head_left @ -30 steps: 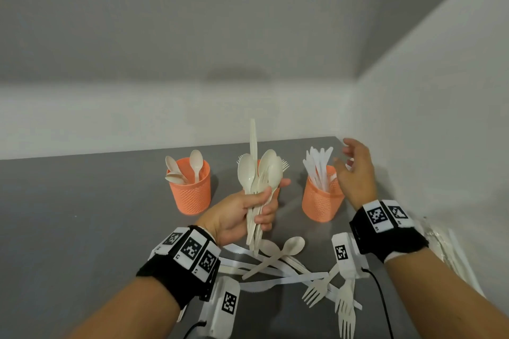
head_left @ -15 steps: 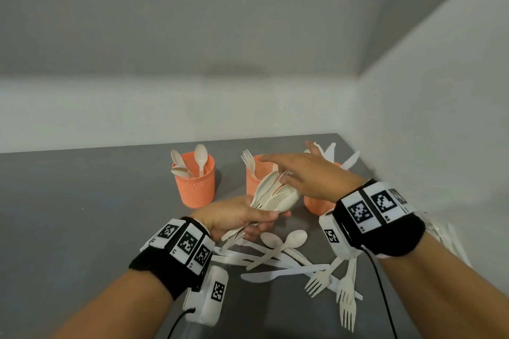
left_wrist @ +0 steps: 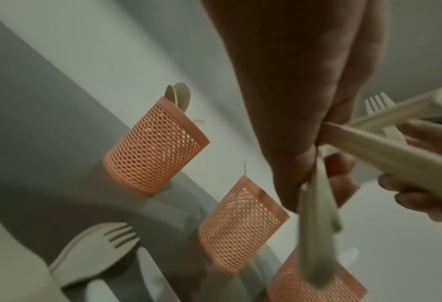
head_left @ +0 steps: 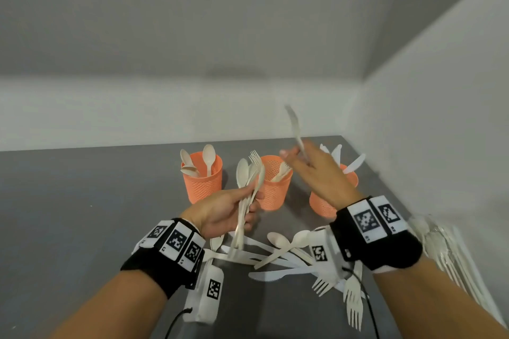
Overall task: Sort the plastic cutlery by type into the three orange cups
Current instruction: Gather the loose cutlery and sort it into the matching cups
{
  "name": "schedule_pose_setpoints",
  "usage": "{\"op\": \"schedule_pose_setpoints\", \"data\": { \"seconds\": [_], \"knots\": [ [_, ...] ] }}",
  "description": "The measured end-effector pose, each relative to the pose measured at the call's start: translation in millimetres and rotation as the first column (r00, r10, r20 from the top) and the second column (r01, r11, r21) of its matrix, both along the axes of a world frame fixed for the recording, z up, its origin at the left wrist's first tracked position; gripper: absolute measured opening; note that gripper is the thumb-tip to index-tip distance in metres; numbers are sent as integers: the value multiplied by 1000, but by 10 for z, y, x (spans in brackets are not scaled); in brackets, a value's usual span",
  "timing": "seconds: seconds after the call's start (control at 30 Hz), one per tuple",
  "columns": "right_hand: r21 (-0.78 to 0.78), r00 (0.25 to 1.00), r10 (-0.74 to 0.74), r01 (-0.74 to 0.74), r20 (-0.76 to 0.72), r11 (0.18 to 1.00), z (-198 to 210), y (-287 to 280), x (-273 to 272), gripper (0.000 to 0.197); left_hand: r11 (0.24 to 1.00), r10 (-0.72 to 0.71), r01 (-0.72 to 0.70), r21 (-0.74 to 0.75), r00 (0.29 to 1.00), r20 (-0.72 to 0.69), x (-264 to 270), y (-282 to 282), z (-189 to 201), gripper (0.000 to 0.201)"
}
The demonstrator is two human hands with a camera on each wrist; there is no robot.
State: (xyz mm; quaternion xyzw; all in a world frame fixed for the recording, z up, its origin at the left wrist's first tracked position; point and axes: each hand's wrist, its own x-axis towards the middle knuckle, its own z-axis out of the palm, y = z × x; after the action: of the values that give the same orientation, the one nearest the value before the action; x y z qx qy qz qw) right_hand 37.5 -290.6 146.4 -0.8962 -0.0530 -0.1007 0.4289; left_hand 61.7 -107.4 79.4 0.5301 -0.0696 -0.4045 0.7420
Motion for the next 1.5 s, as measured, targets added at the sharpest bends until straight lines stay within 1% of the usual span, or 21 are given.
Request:
{"op": "schedule_pose_setpoints", "data": {
  "seconds": [0.07,0.17,0.27,0.33,0.4,0.5,0.57,0.67,0.77,0.8,0.87,0.93,1.0,1.03,1.1,1.13,1.2,1.27,1.33,1.43,1.5],
  "knots": [
    [29,997,65,-63,-48,998,-95,209,-77,20,998,41,-42,-39,999,-31,-21,-45,3,32],
    [32,986,120,-117,-113,993,-309,397,-92,22,994,78,-77,-72,997,24,-55,-98,14,33],
    [103,986,68,-52,-154,993,-436,455,-56,10,983,142,-137,-120,989,30,-43,-75,-8,35],
    [249,982,60,-14,-178,968,-456,477,-35,15,979,165,-155,-135,985,60,-32,-61,-33,33],
    [339,984,40,22,-172,940,-465,503,-13,21,977,199,-186,-103,971,130,-38,-78,-51,30],
    [360,986,-19,79,-166,930,-524,529,45,18,968,249,-248,-34,939,237,-57,-117,-67,28],
    [468,978,-2,102,-209,878,-530,536,63,22,960,273,-279,-18,924,266,-60,-107,-77,25],
    [650,978,-9,145,-207,746,-383,480,112,21,938,334,-347,-6,897,289,-37,-33,-55,24],
    [695,991,-69,131,-116,707,-227,362,277,20,913,397,-407,-19,879,265,-1,54,-44,22],
    [698,993,-93,117,-73,707,-187,336,340,18,907,412,-421,-23,875,253,7,80,-36,23],
    [647,986,-167,118,16,753,-171,287,494,16,891,448,-453,-34,865,225,23,130,-28,21],
    [586,976,-206,125,72,801,-225,253,644,21,877,464,-480,-2,847,258,52,193,-54,15],
    [532,977,-207,153,43,833,-364,223,760,26,882,444,-471,9,837,318,75,255,-81,11],
    [519,982,-191,165,-4,839,-455,212,806,26,879,450,-476,1,832,325,92,287,-76,11],
    [528,985,-133,171,-109,832,-617,184,847,29,857,494,-516,-5,817,299,127,354,-21,15],
    [531,983,-115,174,-142,830,-661,174,842,35,846,515,-534,-12,809,284,156,394,12,16],
    [514,978,-121,192,-168,836,-686,156,820,51,832,533,-555,-19,788,307,240,478,75,18],
    [451,972,-176,228,-155,863,-674,96,754,56,826,523,-563,-10,761,385,343,538,149,22],
    [362,965,-239,262,-108,894,-659,5,667,46,789,555,-615,-6,708,437,472,537,251,23],
    [299,956,-272,292,-108,908,-636,-21,610,32,701,624,-713,-18,601,499,669,485,363,19],
    [274,953,-279,301,-114,914,-640,4,690,26,687,645,-725,-53,574,504,756,432,374,17]
  ]
}}
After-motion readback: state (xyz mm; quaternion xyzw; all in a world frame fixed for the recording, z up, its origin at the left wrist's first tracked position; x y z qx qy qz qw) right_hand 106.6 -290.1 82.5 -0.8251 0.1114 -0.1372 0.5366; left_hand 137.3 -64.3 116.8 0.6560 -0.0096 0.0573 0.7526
